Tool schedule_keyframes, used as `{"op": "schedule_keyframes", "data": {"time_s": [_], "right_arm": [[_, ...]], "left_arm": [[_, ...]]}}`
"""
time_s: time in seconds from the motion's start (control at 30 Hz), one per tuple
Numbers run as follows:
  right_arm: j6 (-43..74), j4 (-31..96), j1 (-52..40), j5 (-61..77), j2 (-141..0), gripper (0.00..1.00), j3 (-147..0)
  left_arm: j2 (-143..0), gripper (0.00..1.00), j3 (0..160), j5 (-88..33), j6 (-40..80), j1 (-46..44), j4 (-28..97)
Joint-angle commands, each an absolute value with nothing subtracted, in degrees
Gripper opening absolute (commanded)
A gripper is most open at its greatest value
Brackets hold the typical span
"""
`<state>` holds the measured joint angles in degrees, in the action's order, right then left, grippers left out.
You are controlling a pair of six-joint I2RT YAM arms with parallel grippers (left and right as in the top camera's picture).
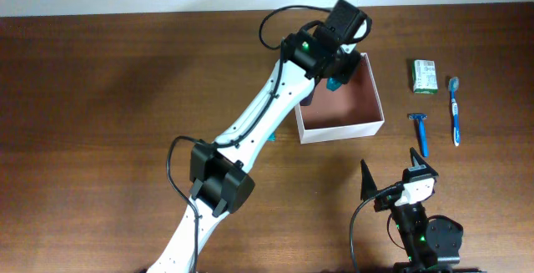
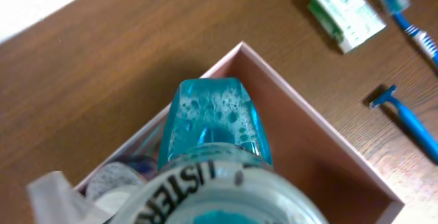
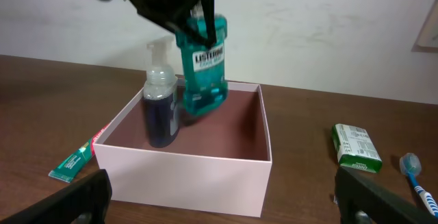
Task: Pack container
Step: 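Carry the Listerine bottle with the left gripper into the box beside the soap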
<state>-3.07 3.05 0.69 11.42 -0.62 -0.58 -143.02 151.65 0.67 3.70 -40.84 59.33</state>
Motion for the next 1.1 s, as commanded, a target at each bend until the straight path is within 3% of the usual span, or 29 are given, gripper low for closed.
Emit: {"op": "schedule_keyframes", "data": {"time_s": [0.0, 0.43, 0.53, 1.07], "right_arm": [[-3.0, 3.3, 0.4, 10.9, -0.2, 0.99, -0.3], [-3.0, 3.3, 0.4, 10.9, -0.2, 0.99, -0.3], [-3.0, 3.3, 0.4, 10.9, -0.2, 0.99, -0.3], [-3.0, 3.3, 0.4, 10.9, -0.2, 0.99, -0.3]], "left_arm": [[-140.8, 0.28, 149.9, 1.3, 3.6, -40.6, 57.7], [-141.2, 0.29, 147.0, 6.9, 7.1, -40.6, 56.9], [-141.7, 0.42, 147.0, 6.9, 7.1, -40.6, 56.9], [-141.8, 0.49, 147.0, 6.9, 7.0, -40.6, 55.5]]}}
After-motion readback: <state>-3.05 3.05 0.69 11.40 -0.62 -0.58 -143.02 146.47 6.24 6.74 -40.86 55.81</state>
